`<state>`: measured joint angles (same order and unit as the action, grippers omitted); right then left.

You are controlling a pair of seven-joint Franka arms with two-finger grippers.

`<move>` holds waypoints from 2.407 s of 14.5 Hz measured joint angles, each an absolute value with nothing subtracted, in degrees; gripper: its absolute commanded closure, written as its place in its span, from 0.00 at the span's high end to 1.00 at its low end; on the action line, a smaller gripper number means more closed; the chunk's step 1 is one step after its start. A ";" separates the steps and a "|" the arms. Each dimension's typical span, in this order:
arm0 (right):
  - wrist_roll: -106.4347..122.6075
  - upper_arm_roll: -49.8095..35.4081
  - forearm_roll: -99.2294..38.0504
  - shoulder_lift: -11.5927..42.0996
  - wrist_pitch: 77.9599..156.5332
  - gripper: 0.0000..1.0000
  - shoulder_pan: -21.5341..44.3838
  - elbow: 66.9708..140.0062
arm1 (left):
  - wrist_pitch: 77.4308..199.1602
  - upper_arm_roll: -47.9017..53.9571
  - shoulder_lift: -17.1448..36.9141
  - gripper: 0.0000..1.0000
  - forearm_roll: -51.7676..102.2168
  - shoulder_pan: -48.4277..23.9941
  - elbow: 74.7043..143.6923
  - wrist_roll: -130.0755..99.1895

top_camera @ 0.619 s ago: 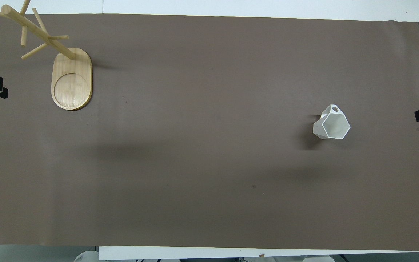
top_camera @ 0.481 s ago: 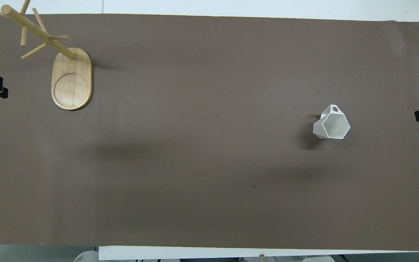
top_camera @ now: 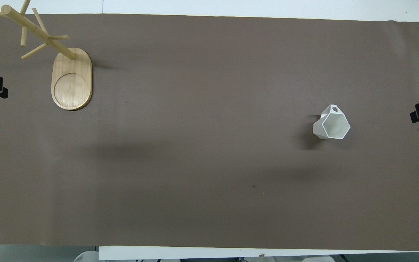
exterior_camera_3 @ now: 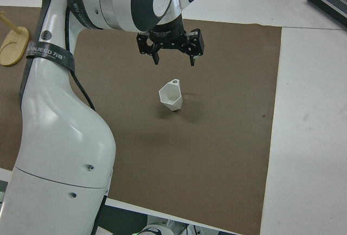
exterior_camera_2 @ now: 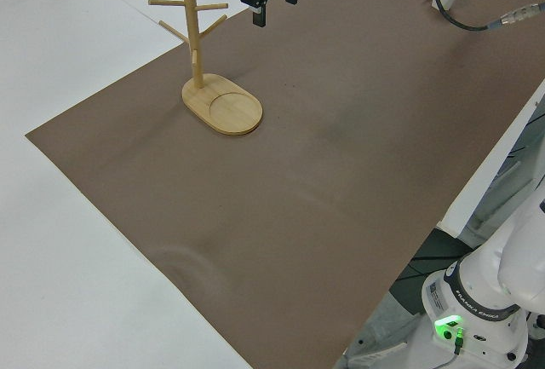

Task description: Hang cup on rack

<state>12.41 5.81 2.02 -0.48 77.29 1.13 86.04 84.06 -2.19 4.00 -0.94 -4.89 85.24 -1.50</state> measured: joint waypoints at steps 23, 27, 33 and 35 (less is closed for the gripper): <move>136.17 6.34 -55.22 23.25 89.48 1.00 -26.49 115.61 | 84.05 -2.19 3.99 1.00 -0.94 -4.89 85.24 -1.50; 139.83 6.26 -59.58 23.96 90.85 1.00 -25.83 119.17 | 84.05 -2.19 3.99 1.00 -0.94 -4.89 85.24 -1.50; 140.37 6.05 -62.07 24.07 91.24 1.00 -22.97 119.24 | 84.05 -2.19 3.99 1.00 -0.94 -4.89 85.24 -1.50; 140.46 6.01 -62.95 24.07 91.50 1.00 -21.96 119.24 | 84.05 -2.19 3.99 1.00 -0.94 -4.89 85.24 -1.50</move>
<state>140.46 6.01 -62.95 24.07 91.50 -21.96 119.24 84.05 -2.19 3.99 -0.94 -4.89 85.24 -1.50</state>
